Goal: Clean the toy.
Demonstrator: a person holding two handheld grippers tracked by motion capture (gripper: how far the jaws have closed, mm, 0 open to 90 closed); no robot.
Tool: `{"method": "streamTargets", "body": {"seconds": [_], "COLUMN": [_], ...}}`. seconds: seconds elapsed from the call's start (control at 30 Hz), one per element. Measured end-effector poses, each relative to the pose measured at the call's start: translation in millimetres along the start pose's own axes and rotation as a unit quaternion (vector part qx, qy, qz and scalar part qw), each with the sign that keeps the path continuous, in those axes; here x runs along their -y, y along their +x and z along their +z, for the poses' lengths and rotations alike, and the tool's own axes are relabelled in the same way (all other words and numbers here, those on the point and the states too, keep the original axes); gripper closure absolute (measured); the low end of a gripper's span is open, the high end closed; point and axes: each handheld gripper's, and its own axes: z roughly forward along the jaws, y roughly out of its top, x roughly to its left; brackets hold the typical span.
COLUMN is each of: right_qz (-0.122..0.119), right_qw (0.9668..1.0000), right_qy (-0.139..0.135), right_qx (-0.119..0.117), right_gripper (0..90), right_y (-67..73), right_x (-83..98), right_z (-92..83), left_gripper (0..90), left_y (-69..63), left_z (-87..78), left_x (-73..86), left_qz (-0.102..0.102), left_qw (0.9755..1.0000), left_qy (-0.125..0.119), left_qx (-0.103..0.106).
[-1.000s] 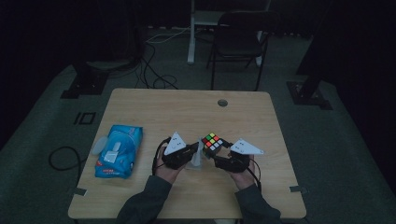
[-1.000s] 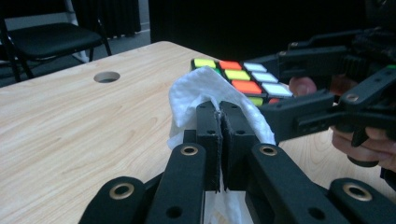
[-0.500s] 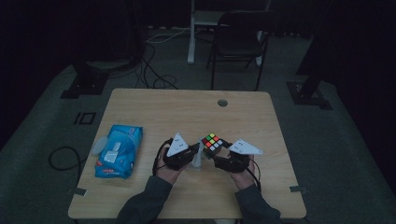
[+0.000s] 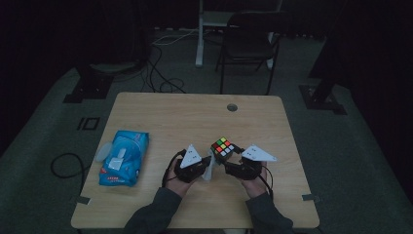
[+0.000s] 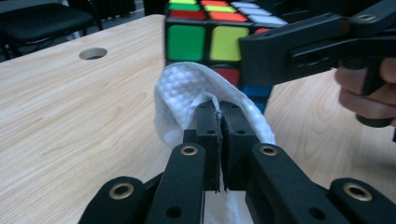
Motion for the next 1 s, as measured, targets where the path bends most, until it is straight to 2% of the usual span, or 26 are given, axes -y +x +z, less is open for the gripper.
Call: {"method": "streamTargets", "body": {"seconds": [0.2, 0.5, 0.67, 1.0], "right_qz": [0.001, 0.001, -0.001, 0.007], "right_qw": [1.0000, 0.9998, 0.9998, 0.9999], "right_qy": [0.006, 0.017, 0.018, 0.012], "right_qx": [0.001, -0.006, -0.007, 0.006], "right_gripper": [34.9, 34.9, 34.9, 34.9], "right_y": [-0.4, 1.4, 2.5, 0.0], "right_x": [2.4, 5.3, 5.1, 2.6], "right_z": [2.1, 6.0, 6.3, 3.2], "left_gripper": [87.8, 87.8, 87.8, 87.8], "left_y": [-1.3, 5.8, 5.1, -3.7], "left_z": [-0.6, -12.5, -14.0, -0.1], "left_x": [-3.4, -16.8, -18.4, -4.4], "left_qz": [0.004, 0.002, 0.002, 0.001], "left_qw": [1.0000, 0.9995, 0.9993, 0.9999], "left_qy": [-0.003, -0.030, -0.035, -0.011], "left_qx": [0.000, -0.010, -0.010, 0.004]}}
